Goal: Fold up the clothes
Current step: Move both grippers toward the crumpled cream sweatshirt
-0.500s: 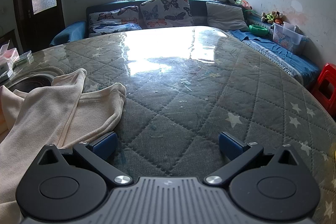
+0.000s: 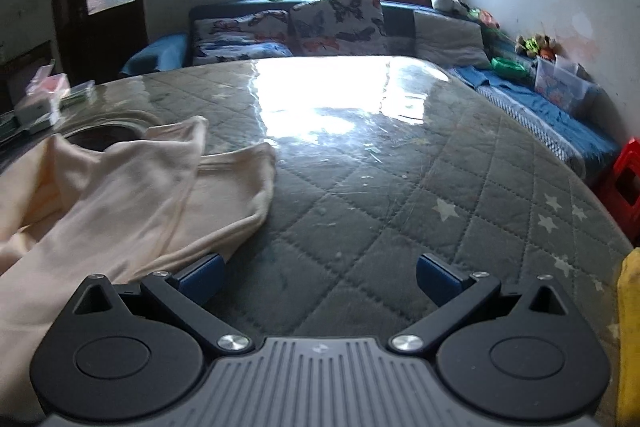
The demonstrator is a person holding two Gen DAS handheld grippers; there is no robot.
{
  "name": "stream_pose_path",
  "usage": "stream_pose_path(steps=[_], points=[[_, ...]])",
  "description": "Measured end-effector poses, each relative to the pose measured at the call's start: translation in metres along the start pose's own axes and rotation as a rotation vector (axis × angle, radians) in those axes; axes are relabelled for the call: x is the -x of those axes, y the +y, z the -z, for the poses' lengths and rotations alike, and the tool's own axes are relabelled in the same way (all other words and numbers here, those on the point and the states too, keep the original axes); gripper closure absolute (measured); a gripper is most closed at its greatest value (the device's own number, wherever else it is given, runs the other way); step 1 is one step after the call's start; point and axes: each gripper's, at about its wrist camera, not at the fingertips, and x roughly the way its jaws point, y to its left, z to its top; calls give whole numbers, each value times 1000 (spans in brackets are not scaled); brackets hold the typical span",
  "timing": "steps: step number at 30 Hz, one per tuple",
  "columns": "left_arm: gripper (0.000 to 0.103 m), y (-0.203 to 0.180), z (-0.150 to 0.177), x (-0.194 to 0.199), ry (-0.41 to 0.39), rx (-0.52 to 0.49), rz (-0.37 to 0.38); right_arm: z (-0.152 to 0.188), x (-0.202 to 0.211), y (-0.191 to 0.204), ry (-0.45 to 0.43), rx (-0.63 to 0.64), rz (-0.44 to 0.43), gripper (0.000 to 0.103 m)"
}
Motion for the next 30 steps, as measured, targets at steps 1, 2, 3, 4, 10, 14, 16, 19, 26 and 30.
stream_pose_path(steps=[1, 2, 3, 4, 10, 14, 16, 19, 26, 30], points=[[0, -4, 1, 3, 3, -4, 7, 2, 6, 1, -5, 4, -12, 0], [0, -8, 2, 5, 6, -8, 14, 3, 12, 2, -10, 8, -24, 0], [0, -12, 3, 8, 9, -12, 20, 5, 18, 4, -11, 11, -33, 0], [0, -16, 3, 11, 12, -16, 27, 7, 24, 7, -12, 16, -38, 0], [0, -29, 8, 21, 41, -17, 60, 24, 53, 23, -20, 49, -73, 0], [0, -36, 12, 28, 51, -28, 70, 34, 69, 33, -18, 65, -115, 0], [0, -39, 14, 31, 57, -35, 79, 38, 75, 36, -18, 74, -137, 0], [0, -45, 18, 34, 63, -51, 87, 42, 83, 40, -18, 91, -162, 0], [0, -55, 23, 42, 62, -75, 106, 51, 97, 48, -20, 126, -204, 1], [0, -61, 26, 46, 66, -89, 115, 55, 101, 52, -23, 132, -218, 1]])
